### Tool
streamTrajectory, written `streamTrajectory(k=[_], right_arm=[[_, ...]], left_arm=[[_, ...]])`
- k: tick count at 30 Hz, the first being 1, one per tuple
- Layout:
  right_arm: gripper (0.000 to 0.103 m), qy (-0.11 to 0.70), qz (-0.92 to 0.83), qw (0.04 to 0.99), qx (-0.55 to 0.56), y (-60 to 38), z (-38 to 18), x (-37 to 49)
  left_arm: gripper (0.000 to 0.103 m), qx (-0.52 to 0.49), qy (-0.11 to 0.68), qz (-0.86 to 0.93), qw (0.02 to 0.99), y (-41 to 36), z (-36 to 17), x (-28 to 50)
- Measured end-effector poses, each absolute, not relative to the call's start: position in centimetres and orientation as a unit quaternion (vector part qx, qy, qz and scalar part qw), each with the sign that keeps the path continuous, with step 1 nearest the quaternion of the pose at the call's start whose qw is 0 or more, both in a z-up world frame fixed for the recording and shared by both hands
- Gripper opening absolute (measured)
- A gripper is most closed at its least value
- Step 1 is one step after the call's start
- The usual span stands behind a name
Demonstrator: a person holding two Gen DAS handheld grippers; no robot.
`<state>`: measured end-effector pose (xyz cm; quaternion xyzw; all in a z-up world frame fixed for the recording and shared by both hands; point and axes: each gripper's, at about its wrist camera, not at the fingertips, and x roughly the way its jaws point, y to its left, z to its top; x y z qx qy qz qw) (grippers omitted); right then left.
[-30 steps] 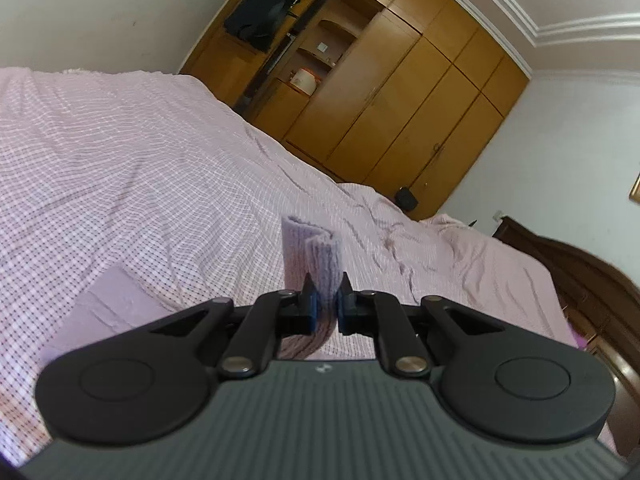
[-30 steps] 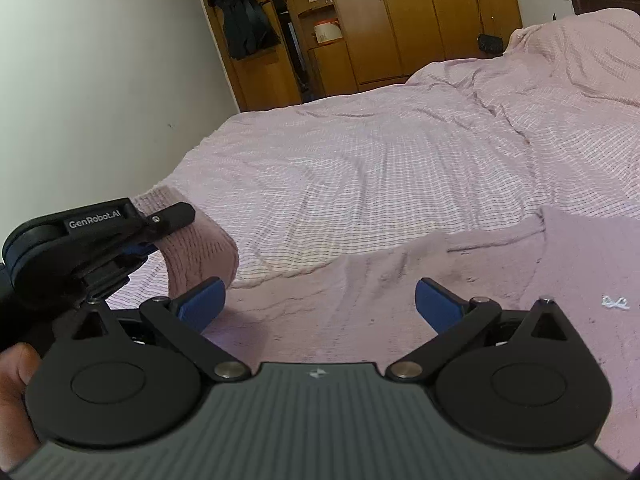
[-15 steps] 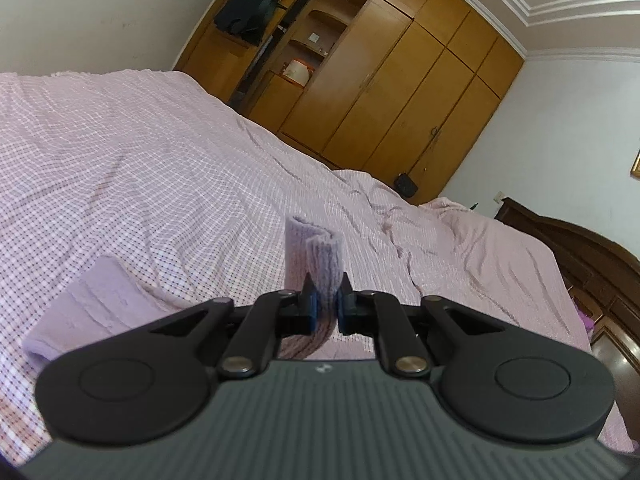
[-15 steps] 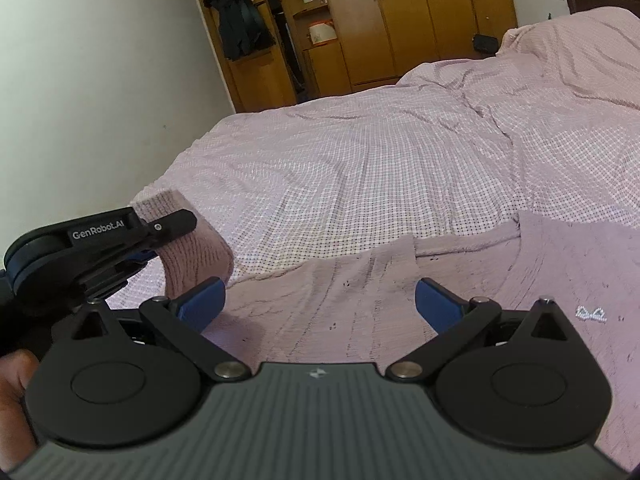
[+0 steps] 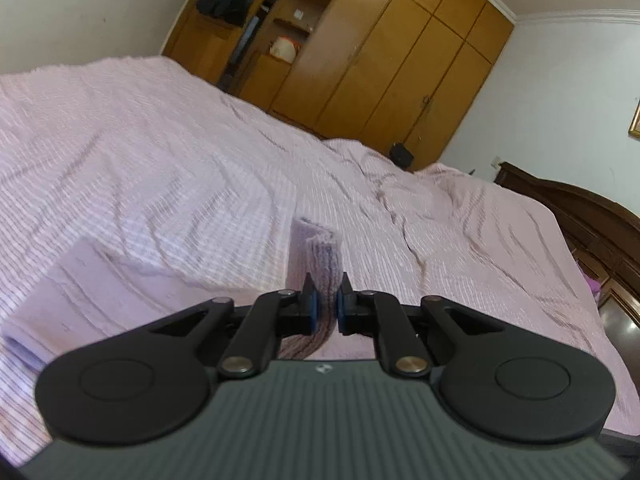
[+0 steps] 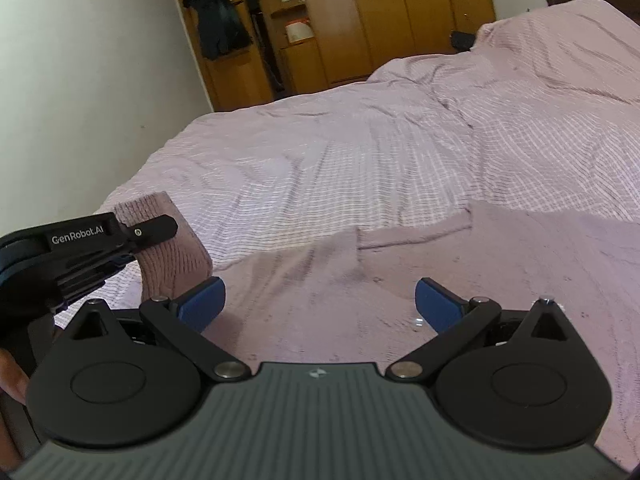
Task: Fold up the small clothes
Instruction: 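Lower the sleeve onto the cardigan and open the left tool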
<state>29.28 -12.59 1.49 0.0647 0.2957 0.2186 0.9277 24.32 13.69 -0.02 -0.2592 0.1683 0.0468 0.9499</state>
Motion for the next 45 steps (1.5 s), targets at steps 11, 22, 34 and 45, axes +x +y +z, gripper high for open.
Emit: streamTrajectory(k=[11, 22, 34, 45], right_arm=[[0.103, 0.299, 0.206, 0.93, 0.061, -14.9, 0.8, 29.9], [0.103, 0.299, 0.188, 0.935, 0.043, -16.1, 0.0, 30.6], [0.103, 0.308, 0.141, 0.94, 0.043, -18.7, -1.1, 32.8], [0.103, 0.315, 0.108, 0.943, 0.025, -19.6, -1.8, 34.2]], left_arm=[[0.011, -0.228, 0.194, 0.027, 0.954, 10.0, -1.6, 25.9], [0.011, -0.224, 0.206, 0.016, 0.953, 8.1, -2.7, 27.3], [0.011, -0.191, 0.242, 0.012, 0.951, 4.7, -3.7, 29.5], [0.011, -0.218, 0.252, 0.0, 0.943, 3.3, -5.6, 31.0]])
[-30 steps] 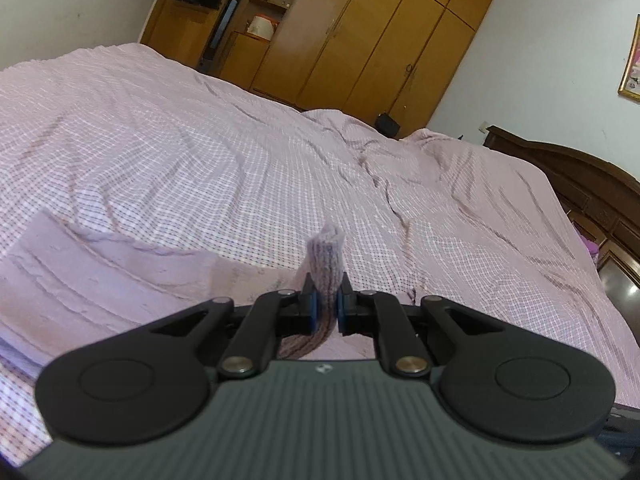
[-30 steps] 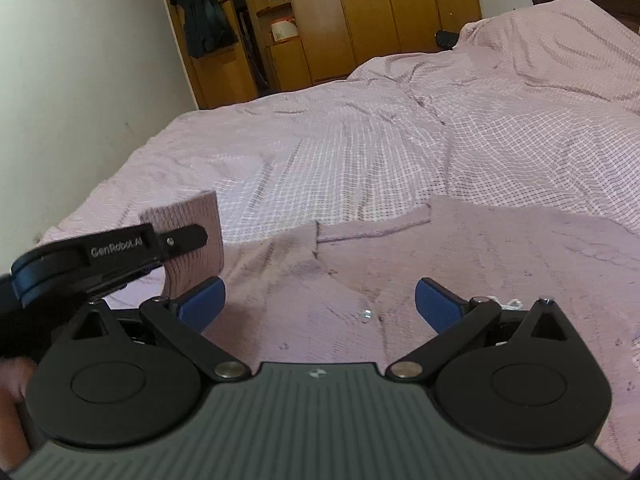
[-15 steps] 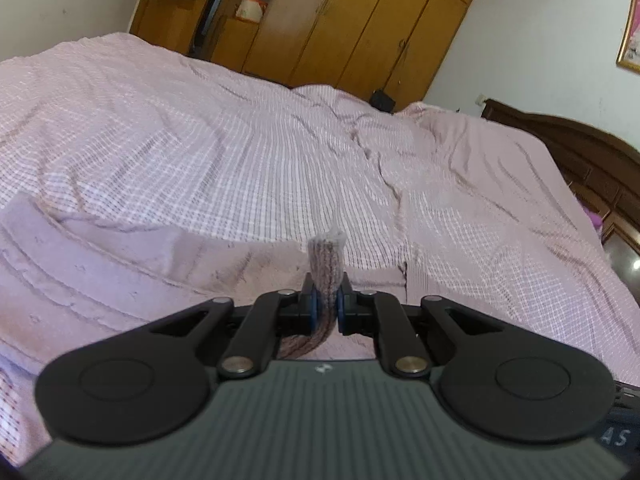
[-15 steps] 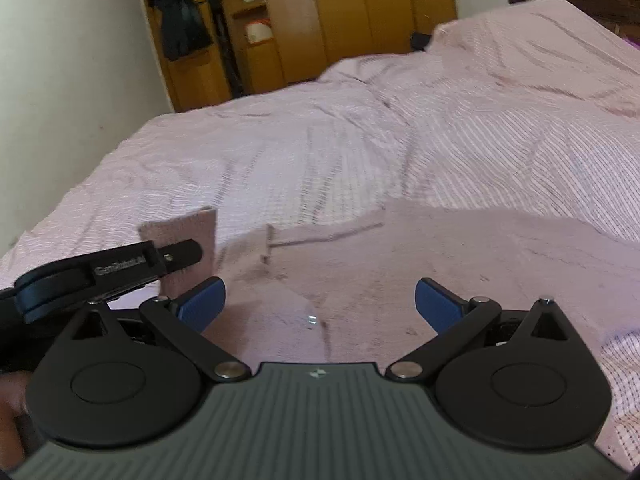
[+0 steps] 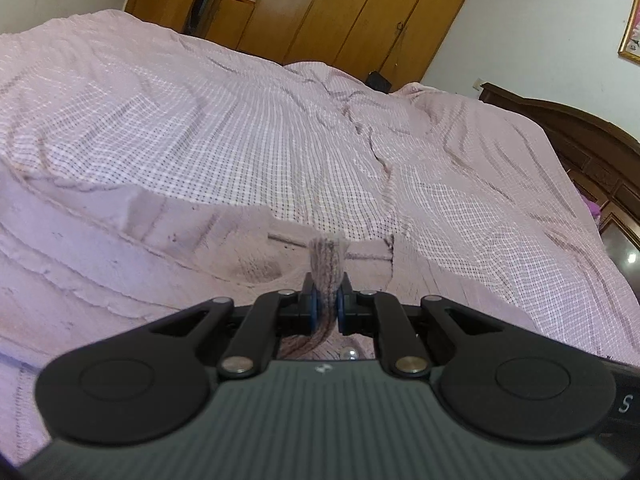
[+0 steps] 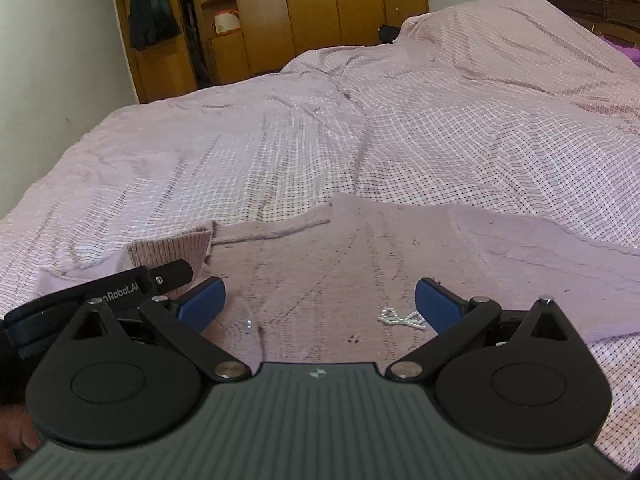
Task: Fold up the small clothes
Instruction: 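Lower the sleeve onto the cardigan and open the left tool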
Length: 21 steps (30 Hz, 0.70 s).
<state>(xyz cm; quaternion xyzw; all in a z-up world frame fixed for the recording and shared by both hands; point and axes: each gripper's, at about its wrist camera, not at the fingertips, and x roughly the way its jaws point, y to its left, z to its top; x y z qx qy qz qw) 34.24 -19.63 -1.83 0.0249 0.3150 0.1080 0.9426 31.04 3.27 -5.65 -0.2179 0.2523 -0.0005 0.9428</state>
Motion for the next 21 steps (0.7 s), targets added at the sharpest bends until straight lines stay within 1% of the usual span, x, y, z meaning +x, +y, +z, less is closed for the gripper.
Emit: streamTrajectory(k=[9, 21], right_arm=[[0.103, 0.328, 0.089, 0.94, 0.009, -20.8, -2.4, 35.3], [0.103, 0.352, 0.046, 0.935, 0.02, -24.7, -3.5, 36.7]], left_arm=[[0.011, -0.216, 0.264, -0.014, 0.94, 1.8, -6.4, 32.5], [0.011, -0.207, 0.273, -0.027, 0.939, -2.0, -6.4, 33.8]])
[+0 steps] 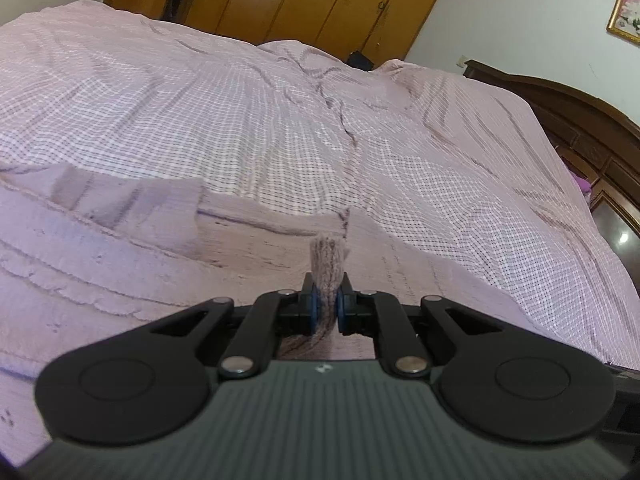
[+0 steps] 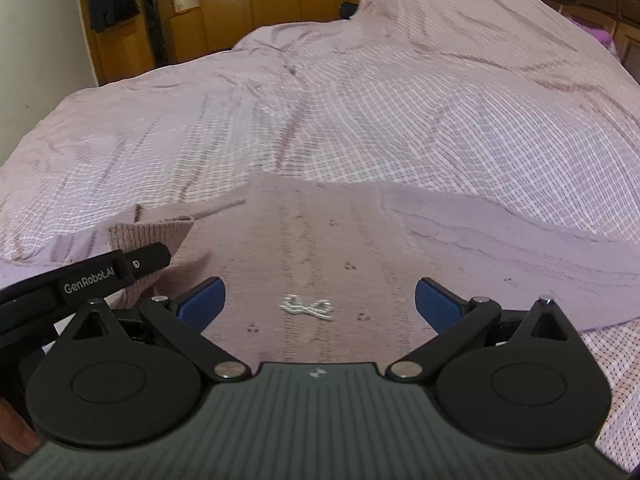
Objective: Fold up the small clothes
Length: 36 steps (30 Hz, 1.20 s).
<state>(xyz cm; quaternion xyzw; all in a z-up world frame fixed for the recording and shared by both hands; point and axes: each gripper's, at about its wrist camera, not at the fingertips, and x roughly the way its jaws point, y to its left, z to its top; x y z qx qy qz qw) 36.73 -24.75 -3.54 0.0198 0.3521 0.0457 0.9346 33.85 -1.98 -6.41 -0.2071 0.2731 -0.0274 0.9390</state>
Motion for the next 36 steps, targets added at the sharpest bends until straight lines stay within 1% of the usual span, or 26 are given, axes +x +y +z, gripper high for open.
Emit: streamTrajectory(k=[12, 19, 22, 26, 31, 32, 33, 35, 36], right_arm=[[0.103, 0.354, 0.022, 0.934, 0.036, -27.3, -3.1, 36.9], [0.103, 0.357, -0.004, 0.934, 0.031, -28.5, -3.3, 37.2], [0.103, 0.361, -0.006, 0.932, 0.027, -28.7, -3.4, 37.3], [0.103, 0.359, -0.006, 0.933, 0.03, -28.9, -3.4, 37.2], [0.103, 0.361, -0.005, 0.932, 0.035, -28.8, -3.3, 37.3], [0.103, 0.363, -0.001, 0.931, 0.036, -28.8, -3.4, 37.3], [0.103, 0.363, 0.001, 0.931, 0.035, -28.7, -3.3, 37.3], [0.103, 0.361, 0.0, 0.932, 0.031, -28.5, -3.2, 37.2], [0.103, 0.36, 0.0, 0.933, 0.031, -28.5, -3.2, 37.1]], left_arm=[[0.011, -0.204, 0.281, -0.031, 0.937, -4.5, -6.3, 34.7], [0.011, -0.209, 0.296, -0.035, 0.931, -5.9, -7.5, 35.4], [0.013, -0.215, 0.306, -0.034, 0.927, -6.1, -8.2, 35.8], [0.024, -0.235, 0.312, -0.039, 0.92, -5.8, -8.3, 35.9], [0.025, -0.208, 0.314, -0.038, 0.925, -6.0, -7.2, 35.8], [0.027, -0.203, 0.313, -0.036, 0.927, -5.9, -6.9, 35.7], [0.03, -0.201, 0.313, -0.034, 0.928, -5.9, -6.7, 35.6], [0.048, -0.2, 0.312, -0.032, 0.928, -5.5, -6.4, 35.5], [0.052, -0.202, 0.31, -0.032, 0.929, -5.3, -6.3, 35.4]])
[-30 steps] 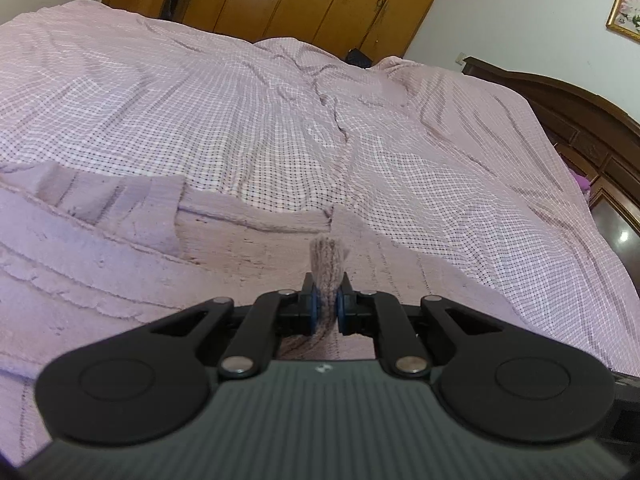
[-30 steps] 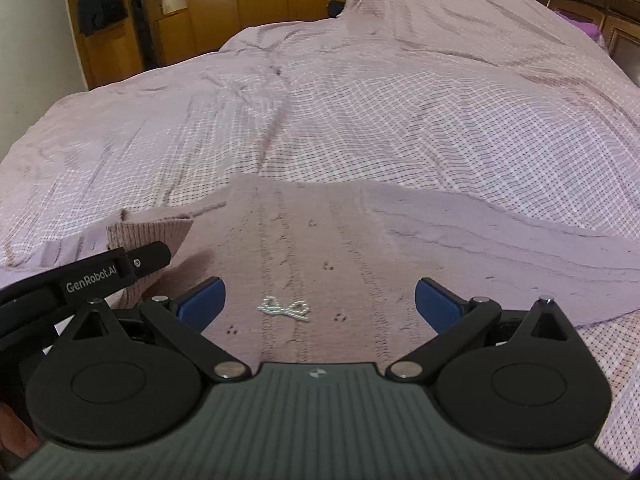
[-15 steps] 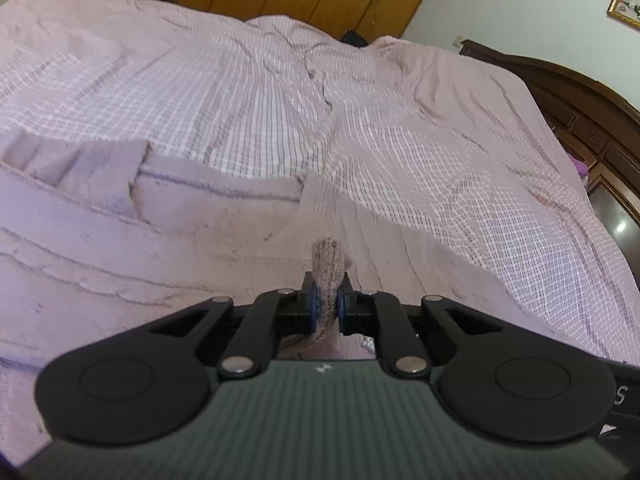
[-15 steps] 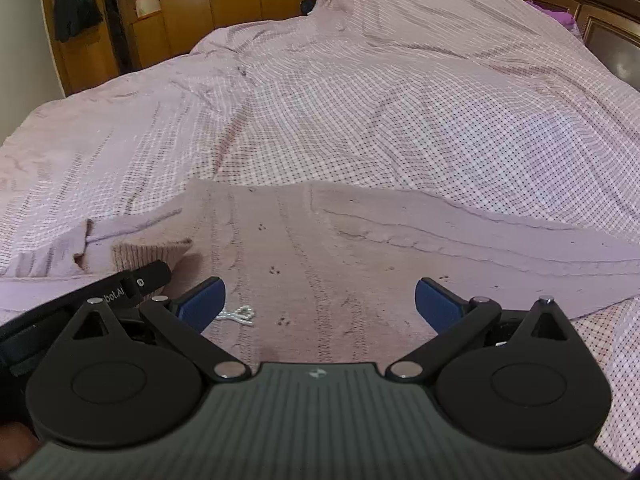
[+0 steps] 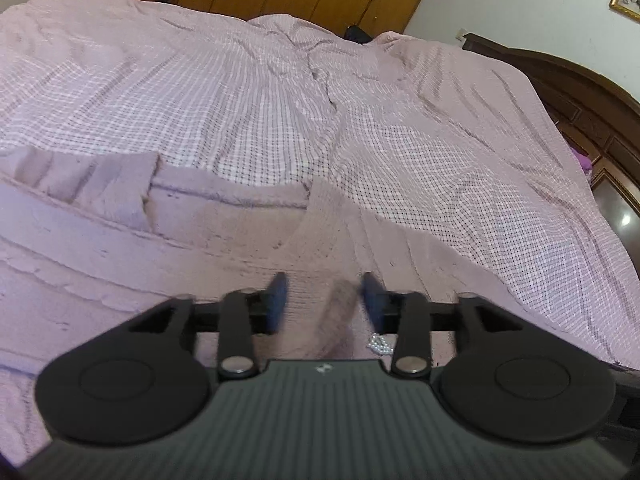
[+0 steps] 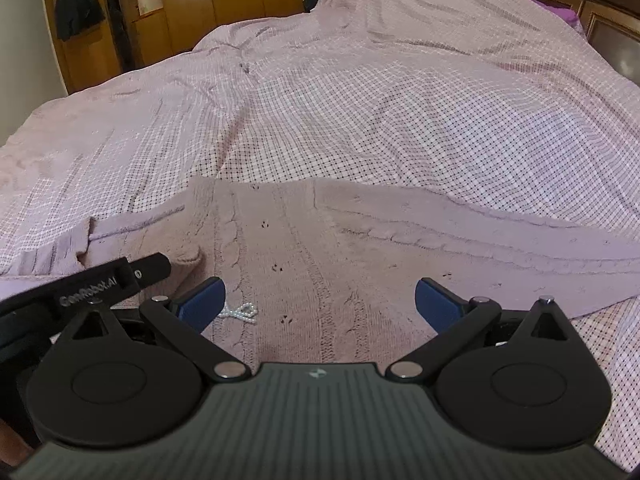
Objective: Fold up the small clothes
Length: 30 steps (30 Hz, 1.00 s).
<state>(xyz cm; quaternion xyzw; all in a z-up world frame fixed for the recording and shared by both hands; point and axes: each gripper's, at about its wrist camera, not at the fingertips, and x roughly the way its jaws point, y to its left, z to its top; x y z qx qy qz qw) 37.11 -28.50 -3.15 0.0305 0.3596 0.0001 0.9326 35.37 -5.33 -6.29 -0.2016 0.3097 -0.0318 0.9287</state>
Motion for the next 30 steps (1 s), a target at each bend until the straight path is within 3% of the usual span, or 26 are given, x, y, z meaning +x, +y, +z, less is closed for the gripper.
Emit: streamTrajectory(k=[4, 15, 23, 29, 30], right_arm=[[0.103, 0.358, -0.001, 0.933, 0.033, -28.5, -3.0, 37.0], [0.103, 0.37, 0.021, 0.927, 0.057, -27.9, -3.3, 37.2], [0.103, 0.392, 0.098, 0.909, 0.105, -26.3, -3.7, 37.9], [0.082, 0.399, 0.157, 0.894, 0.133, -25.3, -4.4, 38.4], [0.073, 0.403, 0.162, 0.891, 0.133, -25.1, -4.6, 38.6]], left_arm=[[0.068, -0.202, 0.3, -0.035, 0.932, -4.7, -5.5, 34.8], [0.069, -0.159, 0.29, -0.005, 0.944, -2.0, -3.5, 33.7], [0.069, -0.119, 0.295, 0.046, 0.947, 4.3, -2.4, 31.9], [0.069, -0.107, 0.302, 0.088, 0.943, 10.3, -1.9, 29.3], [0.069, -0.103, 0.308, 0.095, 0.941, 11.1, -2.1, 28.7]])
